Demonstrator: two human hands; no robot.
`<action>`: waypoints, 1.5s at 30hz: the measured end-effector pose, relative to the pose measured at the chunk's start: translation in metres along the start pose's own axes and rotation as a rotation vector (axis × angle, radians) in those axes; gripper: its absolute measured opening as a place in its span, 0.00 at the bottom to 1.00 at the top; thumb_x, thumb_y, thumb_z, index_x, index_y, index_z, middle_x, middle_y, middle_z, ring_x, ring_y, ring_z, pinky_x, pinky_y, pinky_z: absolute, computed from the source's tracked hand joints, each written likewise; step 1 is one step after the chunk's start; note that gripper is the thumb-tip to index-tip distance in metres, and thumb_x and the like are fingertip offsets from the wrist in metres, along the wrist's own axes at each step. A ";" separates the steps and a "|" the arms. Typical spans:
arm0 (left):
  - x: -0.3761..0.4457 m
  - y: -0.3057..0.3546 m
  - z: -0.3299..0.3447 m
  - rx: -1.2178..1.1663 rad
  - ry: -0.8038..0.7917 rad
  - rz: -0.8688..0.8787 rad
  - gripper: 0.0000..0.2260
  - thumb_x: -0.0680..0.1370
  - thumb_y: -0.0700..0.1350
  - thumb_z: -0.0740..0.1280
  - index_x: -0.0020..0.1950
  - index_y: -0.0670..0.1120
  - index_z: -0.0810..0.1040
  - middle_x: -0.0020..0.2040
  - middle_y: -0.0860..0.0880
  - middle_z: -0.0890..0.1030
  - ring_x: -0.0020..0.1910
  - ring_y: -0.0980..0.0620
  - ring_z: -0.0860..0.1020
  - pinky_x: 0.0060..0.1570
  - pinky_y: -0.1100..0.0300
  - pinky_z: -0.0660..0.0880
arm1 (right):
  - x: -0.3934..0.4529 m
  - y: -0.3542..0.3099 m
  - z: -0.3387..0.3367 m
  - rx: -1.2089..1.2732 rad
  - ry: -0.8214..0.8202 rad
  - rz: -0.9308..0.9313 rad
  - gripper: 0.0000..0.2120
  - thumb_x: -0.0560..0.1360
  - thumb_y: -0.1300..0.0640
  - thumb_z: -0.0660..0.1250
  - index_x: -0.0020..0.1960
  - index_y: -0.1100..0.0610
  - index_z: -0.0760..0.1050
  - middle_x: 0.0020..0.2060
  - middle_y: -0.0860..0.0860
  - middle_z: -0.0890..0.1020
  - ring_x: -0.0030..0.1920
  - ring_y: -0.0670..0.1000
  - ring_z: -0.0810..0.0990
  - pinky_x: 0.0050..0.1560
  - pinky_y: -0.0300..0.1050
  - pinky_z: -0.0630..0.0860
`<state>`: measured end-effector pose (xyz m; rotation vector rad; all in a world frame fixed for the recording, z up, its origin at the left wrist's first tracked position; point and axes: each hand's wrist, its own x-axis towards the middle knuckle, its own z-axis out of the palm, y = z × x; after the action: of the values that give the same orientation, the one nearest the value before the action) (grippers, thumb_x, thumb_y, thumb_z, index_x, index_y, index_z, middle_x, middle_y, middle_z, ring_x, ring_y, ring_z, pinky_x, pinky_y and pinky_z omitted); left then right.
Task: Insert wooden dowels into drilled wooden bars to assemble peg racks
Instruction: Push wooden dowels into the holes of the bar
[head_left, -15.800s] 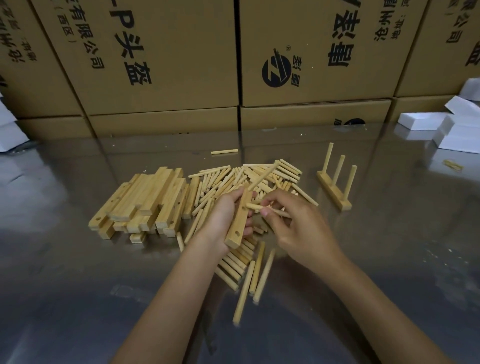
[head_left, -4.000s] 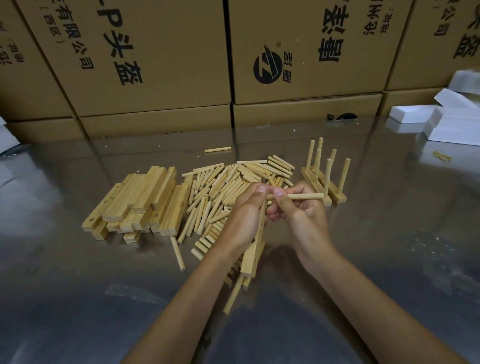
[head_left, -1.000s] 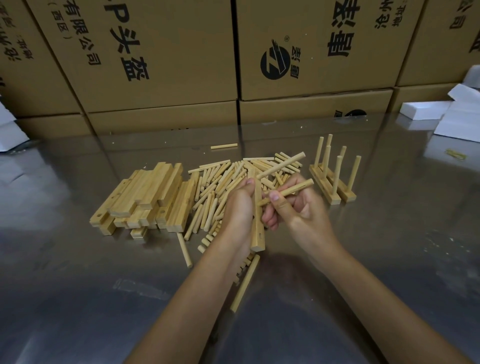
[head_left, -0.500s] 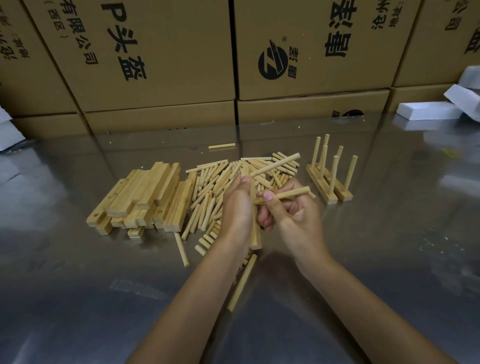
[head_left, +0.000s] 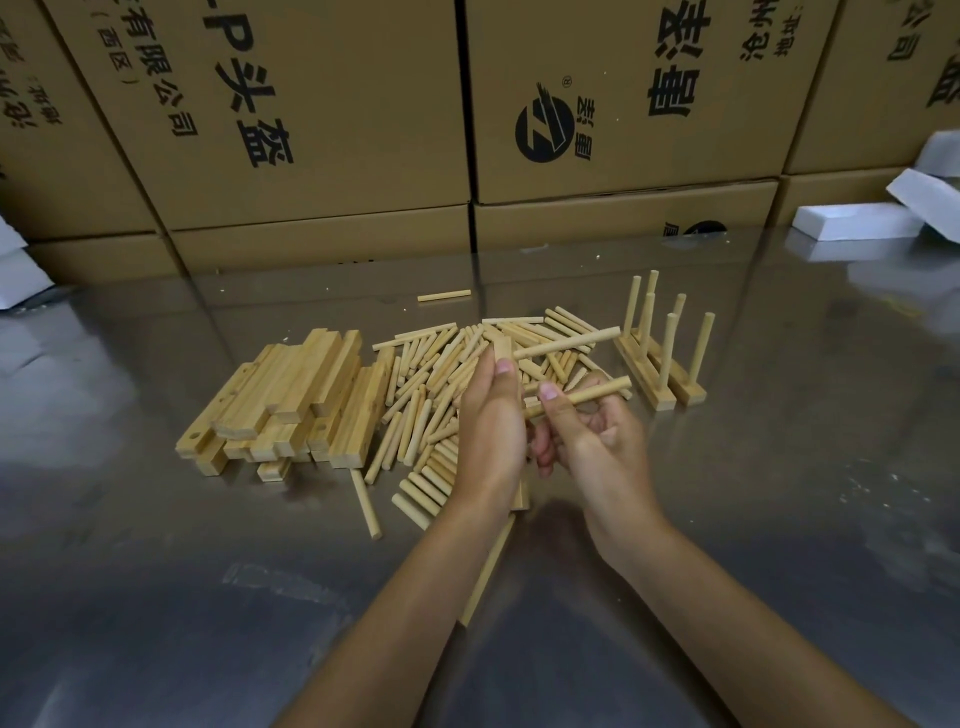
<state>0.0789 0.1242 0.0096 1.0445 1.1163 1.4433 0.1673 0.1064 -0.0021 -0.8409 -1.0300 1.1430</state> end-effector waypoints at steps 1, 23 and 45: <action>-0.001 -0.001 0.001 0.007 0.014 -0.006 0.15 0.86 0.51 0.53 0.73 0.60 0.65 0.21 0.51 0.69 0.20 0.53 0.68 0.20 0.61 0.67 | 0.000 0.001 0.000 0.011 0.005 0.013 0.07 0.79 0.58 0.67 0.45 0.59 0.72 0.25 0.52 0.77 0.26 0.48 0.74 0.26 0.40 0.71; 0.022 0.018 -0.031 -0.131 -0.004 -0.152 0.15 0.84 0.46 0.59 0.68 0.42 0.75 0.36 0.50 0.76 0.30 0.55 0.74 0.27 0.62 0.74 | 0.007 -0.013 -0.014 -0.899 -0.417 -0.213 0.04 0.83 0.52 0.55 0.52 0.43 0.62 0.34 0.27 0.75 0.34 0.32 0.74 0.31 0.33 0.67; 0.010 0.018 -0.025 0.289 -0.136 -0.050 0.18 0.85 0.50 0.58 0.75 0.53 0.70 0.66 0.47 0.78 0.54 0.58 0.78 0.41 0.65 0.73 | 0.011 -0.018 -0.020 -1.098 -0.343 -0.359 0.11 0.77 0.58 0.65 0.48 0.45 0.84 0.26 0.37 0.76 0.32 0.41 0.75 0.30 0.37 0.62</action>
<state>0.0494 0.1292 0.0223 1.2869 1.2663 1.1750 0.1932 0.1130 0.0106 -1.2362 -2.0641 0.3407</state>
